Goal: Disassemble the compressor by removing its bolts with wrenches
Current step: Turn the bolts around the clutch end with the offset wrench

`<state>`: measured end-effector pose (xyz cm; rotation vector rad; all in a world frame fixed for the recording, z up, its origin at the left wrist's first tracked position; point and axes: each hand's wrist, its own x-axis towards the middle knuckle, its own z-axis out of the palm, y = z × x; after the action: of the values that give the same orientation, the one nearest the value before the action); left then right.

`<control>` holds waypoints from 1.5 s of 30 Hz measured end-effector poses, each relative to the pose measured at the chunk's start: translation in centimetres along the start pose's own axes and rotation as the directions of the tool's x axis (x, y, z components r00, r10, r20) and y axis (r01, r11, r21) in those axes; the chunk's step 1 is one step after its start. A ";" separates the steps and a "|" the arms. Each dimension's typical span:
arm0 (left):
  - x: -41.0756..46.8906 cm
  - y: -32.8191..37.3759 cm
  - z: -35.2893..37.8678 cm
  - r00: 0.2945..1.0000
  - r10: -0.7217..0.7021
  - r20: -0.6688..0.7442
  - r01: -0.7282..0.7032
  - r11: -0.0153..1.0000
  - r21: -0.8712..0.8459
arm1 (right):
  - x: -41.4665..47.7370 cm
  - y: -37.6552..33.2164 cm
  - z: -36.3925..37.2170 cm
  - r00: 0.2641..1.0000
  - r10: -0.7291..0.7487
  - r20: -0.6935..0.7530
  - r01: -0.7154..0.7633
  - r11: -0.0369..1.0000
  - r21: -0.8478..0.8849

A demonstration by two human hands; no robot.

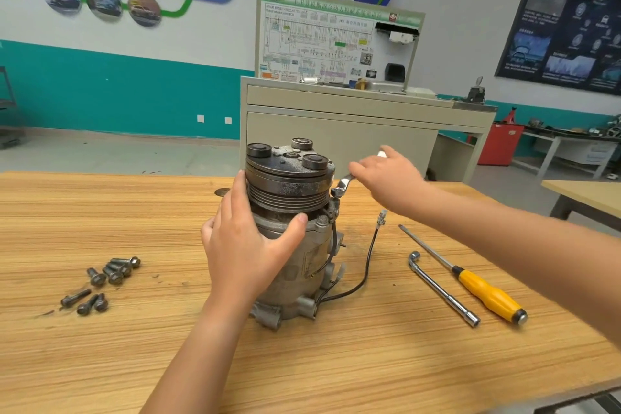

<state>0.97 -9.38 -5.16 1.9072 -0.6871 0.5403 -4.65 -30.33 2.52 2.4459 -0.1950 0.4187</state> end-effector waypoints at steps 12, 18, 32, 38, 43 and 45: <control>0.0 -0.2 0.1 1.000 -0.002 -0.008 0.002 1.000 -0.004 | -2.9 -0.9 0.7 0.889 0.408 -0.208 -0.235 0.796 0.557; 0.0 0.0 0.2 1.000 -0.005 -0.017 0.005 1.000 0.008 | -7.0 -1.8 -2.4 0.954 0.299 0.033 -0.292 0.896 0.335; 0.0 -0.1 0.1 1.000 -0.005 0.000 0.005 1.000 -0.014 | -5.1 -4.8 -7.5 0.959 0.113 0.258 -0.112 0.994 -0.019; -0.1 0.0 0.1 1.000 -0.015 -0.001 0.015 1.000 -0.008 | -4.6 -2.8 -6.7 0.946 0.059 0.320 -0.066 0.998 0.011; -0.1 0.0 -0.1 1.000 -0.002 -0.001 0.002 1.000 -0.021 | -4.1 -1.1 -7.0 0.932 -0.010 0.363 0.038 0.997 -0.070; 0.0 0.0 0.0 1.000 0.001 -0.002 -0.001 1.000 -0.018 | -4.1 -1.2 -7.0 0.934 -0.035 0.356 0.075 0.992 -0.101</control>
<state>0.97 -9.32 -5.18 1.8898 -0.6897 0.5348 -9.99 -24.88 5.65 2.3900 -0.2923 -0.0614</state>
